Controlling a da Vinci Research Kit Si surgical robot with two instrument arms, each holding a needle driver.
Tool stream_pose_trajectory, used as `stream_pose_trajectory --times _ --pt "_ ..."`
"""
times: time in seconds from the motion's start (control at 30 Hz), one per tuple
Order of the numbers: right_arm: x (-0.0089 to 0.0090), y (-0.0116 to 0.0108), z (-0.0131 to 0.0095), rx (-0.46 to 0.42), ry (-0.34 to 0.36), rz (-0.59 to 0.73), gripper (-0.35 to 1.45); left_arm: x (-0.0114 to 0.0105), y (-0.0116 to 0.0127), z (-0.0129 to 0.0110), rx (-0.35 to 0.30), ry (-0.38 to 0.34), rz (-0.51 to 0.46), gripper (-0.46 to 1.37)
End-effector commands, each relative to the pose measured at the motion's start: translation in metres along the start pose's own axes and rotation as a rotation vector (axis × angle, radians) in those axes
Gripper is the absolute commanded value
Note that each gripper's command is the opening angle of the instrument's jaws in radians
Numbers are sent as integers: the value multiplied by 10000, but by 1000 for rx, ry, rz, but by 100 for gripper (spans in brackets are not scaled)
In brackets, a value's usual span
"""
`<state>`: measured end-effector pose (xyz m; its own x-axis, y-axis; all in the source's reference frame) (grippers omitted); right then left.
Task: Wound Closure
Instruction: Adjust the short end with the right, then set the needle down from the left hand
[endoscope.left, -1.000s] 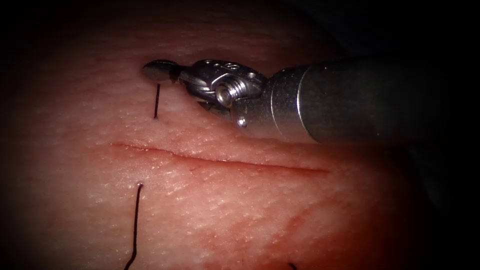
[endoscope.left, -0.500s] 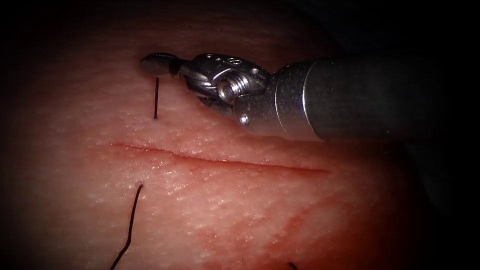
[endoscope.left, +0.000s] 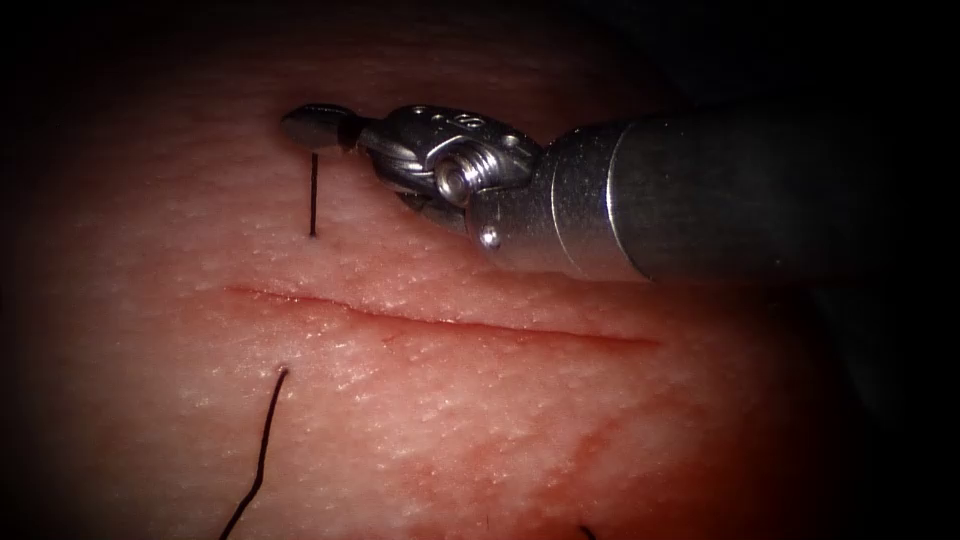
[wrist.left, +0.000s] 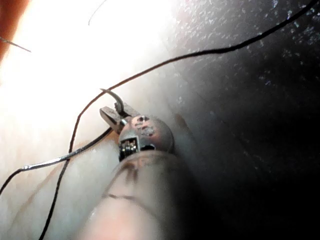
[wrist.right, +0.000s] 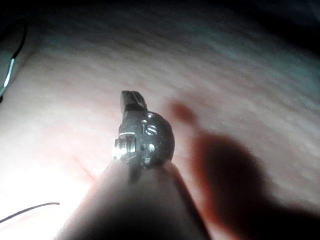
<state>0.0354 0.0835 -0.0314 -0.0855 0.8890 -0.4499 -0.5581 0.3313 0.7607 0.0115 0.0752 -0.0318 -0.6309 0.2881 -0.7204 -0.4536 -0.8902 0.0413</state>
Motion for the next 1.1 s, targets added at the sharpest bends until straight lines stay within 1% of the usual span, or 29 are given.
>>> stream_pose_trajectory --times 0.03,0.07,0.13,0.3,0.43,0.5,0.6,0.63,0.73,0.9,0.93,1.0,1.1 --pt "-2 1 0 6 6 -39 77 -1 3 4 -21 1 -4 -35" --pt "-3 1 0 15 10 -68 99 -2 5 6 -27 0 -9 -35" --pt "-3 1 -2 32 10 -109 115 -4 9 13 -32 2 -7 -35" --pt "-1 2 -12 45 4 -120 117 -9 17 25 -49 3 -13 -35" --pt "8 5 -22 53 0 -137 124 -10 21 30 -56 9 -16 -35" --pt "13 5 -30 63 2 -144 126 -10 22 32 -56 10 -21 -35" --pt "14 3 -43 78 1 -153 126 -10 20 32 -57 10 -21 -35" --pt "13 2 -52 87 -3 -159 126 -9 18 32 -52 5 -21 -35" --pt "9 -1 -67 102 -11 -167 125 -5 14 33 -36 9 -28 -35" --pt "-6 -6 -102 138 -27 -182 125 2 2 38 -14 18 -22 -35" --pt "-10 -7 -113 146 -31 -185 126 4 -2 41 -7 19 -24 -35" --pt "-14 -8 -123 155 -35 -187 125 6 -8 44 1 22 -20 -35" --pt "-22 -11 -143 164 -36 -202 125 12 -26 52 21 24 -13 -35"
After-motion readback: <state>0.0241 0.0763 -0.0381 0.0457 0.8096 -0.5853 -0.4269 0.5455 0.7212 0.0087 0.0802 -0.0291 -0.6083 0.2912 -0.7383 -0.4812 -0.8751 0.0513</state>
